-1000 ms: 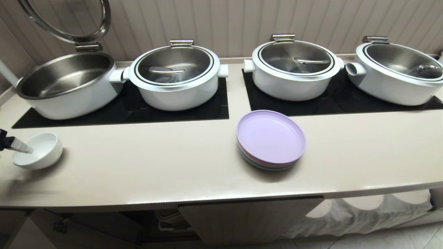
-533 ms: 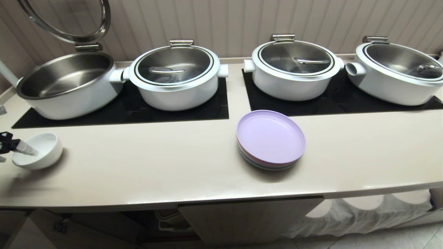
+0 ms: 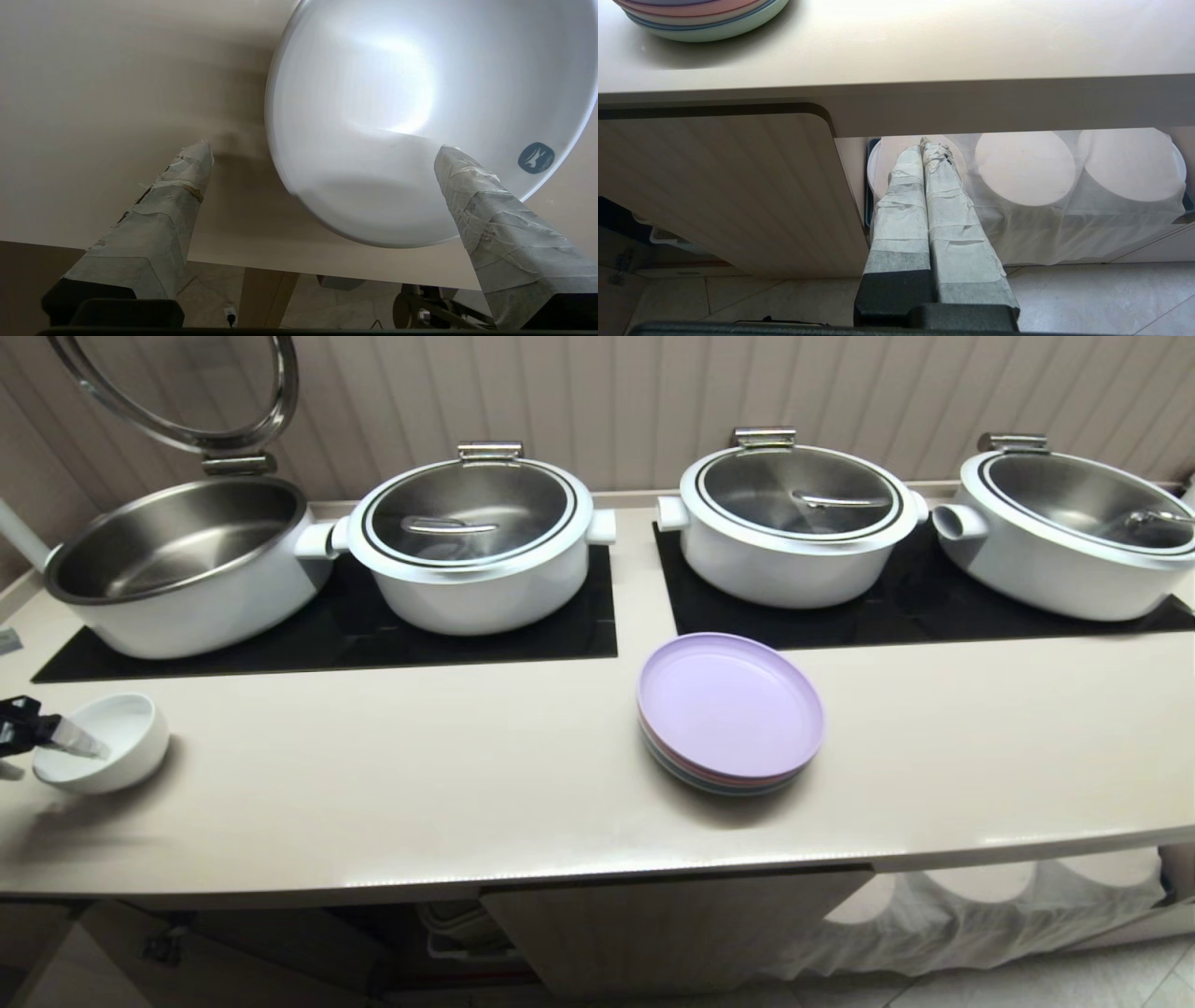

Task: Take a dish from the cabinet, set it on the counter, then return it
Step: Pick up the bowl from the table

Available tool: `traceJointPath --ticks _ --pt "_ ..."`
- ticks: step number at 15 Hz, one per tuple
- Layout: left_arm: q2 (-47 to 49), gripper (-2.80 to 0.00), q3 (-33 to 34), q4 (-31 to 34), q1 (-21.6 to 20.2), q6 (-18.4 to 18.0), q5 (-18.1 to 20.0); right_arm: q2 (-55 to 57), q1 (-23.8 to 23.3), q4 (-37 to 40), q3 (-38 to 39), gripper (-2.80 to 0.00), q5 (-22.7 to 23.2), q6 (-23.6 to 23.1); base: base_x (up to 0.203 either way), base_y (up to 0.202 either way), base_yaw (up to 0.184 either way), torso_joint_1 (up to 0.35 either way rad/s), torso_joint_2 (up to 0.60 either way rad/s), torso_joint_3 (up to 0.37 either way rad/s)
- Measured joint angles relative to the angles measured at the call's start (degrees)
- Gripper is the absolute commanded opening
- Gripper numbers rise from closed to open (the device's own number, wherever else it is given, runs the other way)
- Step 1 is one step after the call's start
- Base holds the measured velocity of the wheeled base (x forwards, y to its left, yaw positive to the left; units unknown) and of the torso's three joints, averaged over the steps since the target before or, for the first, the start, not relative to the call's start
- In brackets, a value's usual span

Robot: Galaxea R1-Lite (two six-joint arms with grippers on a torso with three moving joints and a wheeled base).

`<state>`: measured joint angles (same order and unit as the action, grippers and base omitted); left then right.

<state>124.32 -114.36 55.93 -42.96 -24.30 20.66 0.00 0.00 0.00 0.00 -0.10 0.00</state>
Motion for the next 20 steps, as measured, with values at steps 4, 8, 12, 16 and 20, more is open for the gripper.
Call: traceJointPath --ticks 4,8,12,16,20 --pt "0.83 0.0 0.0 0.02 -0.04 0.53 0.06 0.0 0.0 0.0 0.0 -2.8 0.02 0.0 0.0 0.0 0.0 0.0 0.0 0.0" --pt "1.4 0.0 0.02 0.01 -0.09 0.69 -0.02 0.0 0.0 0.0 0.0 -2.8 0.02 0.0 0.0 0.0 0.0 0.0 0.0 0.0" --pt "1.59 0.0 0.02 -0.01 -0.17 0.71 -0.02 0.0 0.0 0.0 0.0 -2.8 0.0 0.0 0.0 0.0 0.0 0.0 0.0 0.0" --pt "1.73 0.0 0.02 0.02 -0.17 0.77 -0.02 0.0 0.0 0.0 0.0 -2.8 0.0 0.0 0.0 0.0 0.0 0.0 0.0 0.0" --pt "2.23 0.0 0.02 -0.76 -0.09 0.82 0.0 0.0 0.0 0.0 0.0 -2.8 0.0 0.02 0.0 0.0 0.0 0.0 0.0 0.0"
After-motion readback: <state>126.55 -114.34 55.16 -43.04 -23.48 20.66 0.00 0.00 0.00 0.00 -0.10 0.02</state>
